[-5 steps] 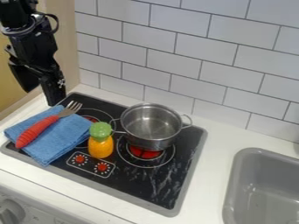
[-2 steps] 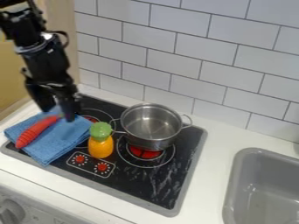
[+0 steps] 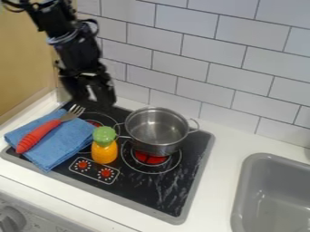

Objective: Move the silver pot to the bottom right corner of the stove

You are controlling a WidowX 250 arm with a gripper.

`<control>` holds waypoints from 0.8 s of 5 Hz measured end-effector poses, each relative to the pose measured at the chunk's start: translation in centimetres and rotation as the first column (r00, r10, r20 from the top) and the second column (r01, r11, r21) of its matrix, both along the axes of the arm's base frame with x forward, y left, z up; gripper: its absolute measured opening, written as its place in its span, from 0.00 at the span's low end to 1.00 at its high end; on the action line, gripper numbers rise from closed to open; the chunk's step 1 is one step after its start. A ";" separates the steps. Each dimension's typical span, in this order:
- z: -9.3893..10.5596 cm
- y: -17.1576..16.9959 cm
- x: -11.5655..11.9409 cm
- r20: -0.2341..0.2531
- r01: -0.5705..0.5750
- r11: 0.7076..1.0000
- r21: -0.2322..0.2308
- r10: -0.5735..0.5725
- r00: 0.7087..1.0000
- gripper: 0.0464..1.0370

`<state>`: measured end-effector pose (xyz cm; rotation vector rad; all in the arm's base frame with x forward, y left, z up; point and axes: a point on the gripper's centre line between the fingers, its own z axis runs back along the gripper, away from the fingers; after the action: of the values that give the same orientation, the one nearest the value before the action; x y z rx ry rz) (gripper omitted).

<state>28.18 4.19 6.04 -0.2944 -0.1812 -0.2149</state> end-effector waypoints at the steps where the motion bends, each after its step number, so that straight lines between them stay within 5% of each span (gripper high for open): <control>1: -0.2 -1.1 1.3 -0.001 0.012 1.000 -0.011 -0.012 1.000 0.96; 4: -3.1 -3.1 4.0 -0.049 0.033 0.999 -0.016 -0.034 0.998 0.96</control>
<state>32.13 1.13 2.95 -0.3174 -0.1295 -0.2392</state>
